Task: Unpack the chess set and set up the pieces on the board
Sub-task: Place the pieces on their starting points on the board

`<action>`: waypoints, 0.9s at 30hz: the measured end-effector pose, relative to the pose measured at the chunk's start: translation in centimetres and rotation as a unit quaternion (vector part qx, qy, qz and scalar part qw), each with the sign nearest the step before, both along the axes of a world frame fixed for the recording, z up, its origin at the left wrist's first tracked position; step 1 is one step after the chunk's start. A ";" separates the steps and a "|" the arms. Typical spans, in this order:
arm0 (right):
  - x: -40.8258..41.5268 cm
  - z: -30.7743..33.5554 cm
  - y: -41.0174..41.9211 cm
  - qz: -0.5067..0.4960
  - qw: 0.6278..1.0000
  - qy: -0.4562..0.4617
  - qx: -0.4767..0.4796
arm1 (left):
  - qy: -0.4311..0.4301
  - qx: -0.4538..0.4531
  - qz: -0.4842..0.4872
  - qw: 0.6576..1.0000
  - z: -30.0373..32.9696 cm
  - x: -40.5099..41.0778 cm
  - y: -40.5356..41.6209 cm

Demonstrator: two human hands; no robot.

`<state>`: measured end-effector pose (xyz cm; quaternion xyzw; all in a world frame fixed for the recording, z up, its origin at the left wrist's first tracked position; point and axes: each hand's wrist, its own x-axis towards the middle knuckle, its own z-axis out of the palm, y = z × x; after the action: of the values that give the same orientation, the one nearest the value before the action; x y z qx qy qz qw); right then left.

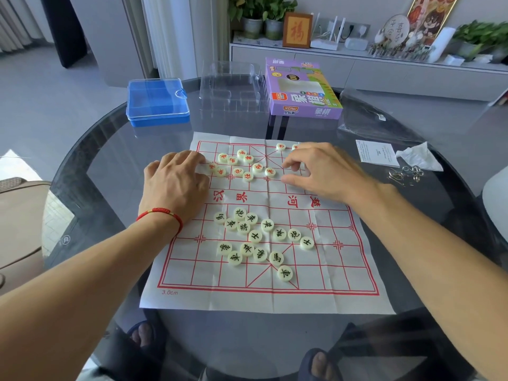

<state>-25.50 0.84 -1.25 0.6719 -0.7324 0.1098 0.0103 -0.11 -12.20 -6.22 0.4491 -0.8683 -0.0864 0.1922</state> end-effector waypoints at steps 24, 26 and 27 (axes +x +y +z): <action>1.9 -1.3 -2.1 0.010 0.999 0.031 -0.001 | 0.002 -0.001 0.003 1.000 -0.2 0.0 -0.1; 1.9 -1.2 -2.2 0.013 0.999 0.032 0.002 | 0.001 0.001 0.004 1.000 -0.2 -0.1 -0.1; 2.0 -1.1 -2.2 0.015 0.999 0.029 -0.003 | 0.000 0.002 0.005 1.000 -0.2 -0.1 0.0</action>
<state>-23.47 -1.32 -2.33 0.6857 -0.7212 0.0929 0.0319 -0.20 -12.25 -6.42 0.4534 -0.8660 -0.0874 0.1919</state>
